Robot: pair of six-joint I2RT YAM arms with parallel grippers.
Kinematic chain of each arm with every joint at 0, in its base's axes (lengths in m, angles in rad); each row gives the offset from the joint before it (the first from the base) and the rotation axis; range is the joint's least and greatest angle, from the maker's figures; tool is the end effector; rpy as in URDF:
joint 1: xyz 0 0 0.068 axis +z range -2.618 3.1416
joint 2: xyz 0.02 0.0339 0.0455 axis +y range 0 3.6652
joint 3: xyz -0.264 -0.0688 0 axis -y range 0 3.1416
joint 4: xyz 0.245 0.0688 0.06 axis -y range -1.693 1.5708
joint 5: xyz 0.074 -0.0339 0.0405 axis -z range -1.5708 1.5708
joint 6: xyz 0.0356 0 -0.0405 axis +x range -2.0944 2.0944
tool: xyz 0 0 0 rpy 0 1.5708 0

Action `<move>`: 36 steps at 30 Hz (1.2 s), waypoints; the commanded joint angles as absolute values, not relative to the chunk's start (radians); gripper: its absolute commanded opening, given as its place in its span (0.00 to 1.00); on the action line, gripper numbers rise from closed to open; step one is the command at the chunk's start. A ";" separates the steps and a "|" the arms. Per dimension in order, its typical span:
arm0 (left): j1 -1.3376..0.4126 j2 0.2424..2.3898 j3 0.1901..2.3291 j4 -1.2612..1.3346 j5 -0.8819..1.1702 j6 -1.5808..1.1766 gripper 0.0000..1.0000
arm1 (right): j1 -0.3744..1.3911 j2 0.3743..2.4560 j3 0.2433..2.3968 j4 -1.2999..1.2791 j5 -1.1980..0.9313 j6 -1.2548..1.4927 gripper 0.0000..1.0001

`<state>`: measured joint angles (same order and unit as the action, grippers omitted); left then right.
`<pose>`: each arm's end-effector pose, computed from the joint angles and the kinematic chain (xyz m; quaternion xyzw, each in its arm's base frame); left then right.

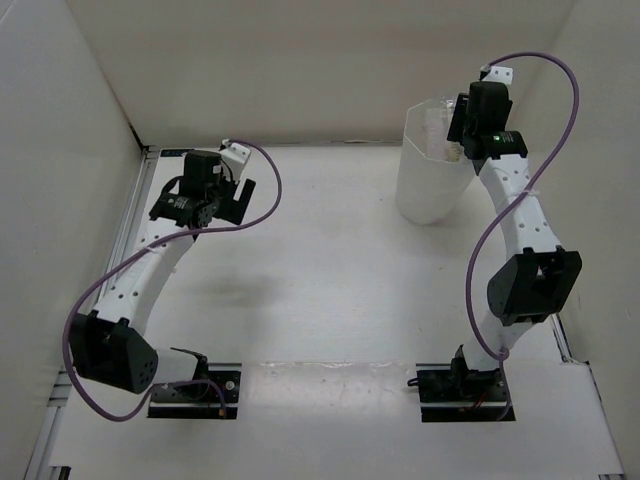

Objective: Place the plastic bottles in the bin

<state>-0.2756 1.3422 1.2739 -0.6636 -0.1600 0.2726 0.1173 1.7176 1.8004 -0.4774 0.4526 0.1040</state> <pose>0.2805 -0.0734 0.3408 0.2151 0.8852 0.0724 0.4061 0.3948 0.0308 0.4140 0.1191 0.8116 -0.1258 0.5579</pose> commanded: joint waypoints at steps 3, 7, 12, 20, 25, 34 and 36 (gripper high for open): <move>-0.244 1.240 1.240 -0.634 -0.141 0.276 1.00 | 0.103 1.713 1.786 -0.491 0.411 0.161 0.44; -0.235 1.220 1.230 -0.634 -0.141 0.276 1.00 | 0.103 1.700 1.764 -0.500 0.358 0.161 0.73; -0.213 1.201 1.200 -0.634 -0.141 0.276 1.00 | 0.103 1.655 1.746 -0.500 0.348 0.161 0.78; -0.181 1.170 1.190 -0.634 -0.129 0.285 1.00 | 0.112 1.586 1.687 -0.511 0.305 0.161 1.00; -0.181 1.170 1.199 -0.634 -0.129 0.285 1.00 | 0.132 1.529 1.687 -0.500 0.327 0.140 1.00; -0.181 1.189 1.230 -0.634 -0.100 0.285 1.00 | 0.132 1.433 1.712 -0.491 0.385 0.104 1.00; -0.181 1.189 1.230 -0.634 -0.110 0.285 1.00 | 0.132 1.407 1.712 -0.491 0.434 0.119 1.00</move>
